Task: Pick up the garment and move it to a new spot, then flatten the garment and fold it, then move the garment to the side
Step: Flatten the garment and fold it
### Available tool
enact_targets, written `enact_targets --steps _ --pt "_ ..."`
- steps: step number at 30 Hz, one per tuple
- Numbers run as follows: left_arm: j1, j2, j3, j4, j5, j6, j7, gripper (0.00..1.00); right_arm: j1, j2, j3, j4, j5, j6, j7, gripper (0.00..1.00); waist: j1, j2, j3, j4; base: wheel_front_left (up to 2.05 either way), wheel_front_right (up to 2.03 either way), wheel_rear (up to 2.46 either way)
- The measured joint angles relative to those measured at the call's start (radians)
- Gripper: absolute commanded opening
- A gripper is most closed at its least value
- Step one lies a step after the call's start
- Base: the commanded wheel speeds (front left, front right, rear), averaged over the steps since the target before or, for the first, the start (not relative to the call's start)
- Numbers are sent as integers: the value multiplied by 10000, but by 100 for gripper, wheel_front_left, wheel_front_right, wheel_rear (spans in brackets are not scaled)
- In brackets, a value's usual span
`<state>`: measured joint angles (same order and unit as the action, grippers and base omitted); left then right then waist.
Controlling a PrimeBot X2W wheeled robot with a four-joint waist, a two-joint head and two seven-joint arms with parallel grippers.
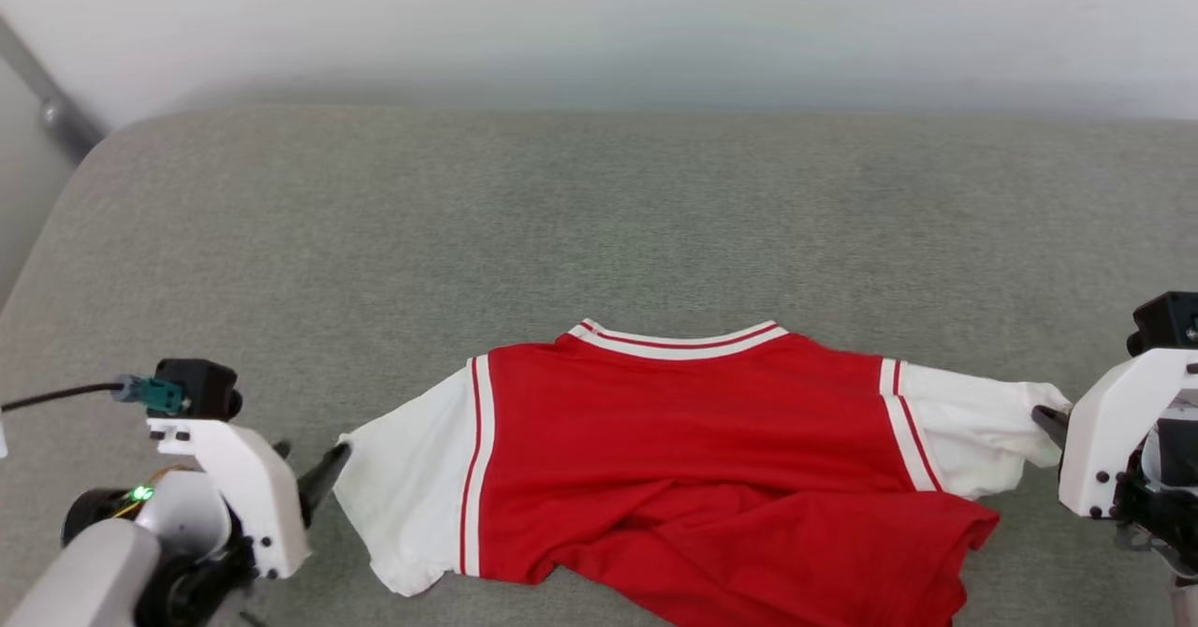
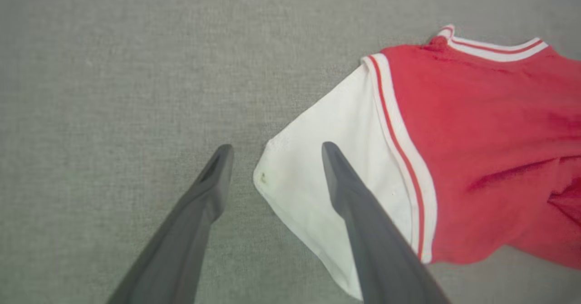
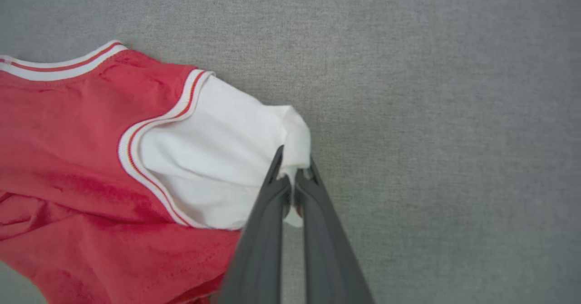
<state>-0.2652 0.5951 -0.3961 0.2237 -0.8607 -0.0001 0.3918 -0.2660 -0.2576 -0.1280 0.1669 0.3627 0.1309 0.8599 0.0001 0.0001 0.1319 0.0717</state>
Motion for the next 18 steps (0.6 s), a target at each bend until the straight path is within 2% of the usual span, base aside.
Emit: enact_targets --steps 2,5,16,17,18 --pt "10 311 -65 142 -378 -77 949 100 107 81 -17 -169 2 0 27 0 0 0 -41 -158 0 0 0" --pt "-11 566 -77 286 -763 -138 1764 100 251 234 -27 -359 17 0 29 0 0 0 14 -375 0 0 0" --pt "-833 282 -337 1871 -1540 -617 3106 100 255 548 -8 -449 107 0 -119 0 0 0 671 -860 0 0 0" --pt "-927 259 -374 2004 -1639 -623 3292 96 256 564 -10 -410 109 0 -142 0 -1 0 702 -898 0 0 0" --pt "-1016 234 -391 2115 -1710 -650 3463 68 255 573 -38 -387 111 0 -165 0 -1 0 732 -926 0 0 0"
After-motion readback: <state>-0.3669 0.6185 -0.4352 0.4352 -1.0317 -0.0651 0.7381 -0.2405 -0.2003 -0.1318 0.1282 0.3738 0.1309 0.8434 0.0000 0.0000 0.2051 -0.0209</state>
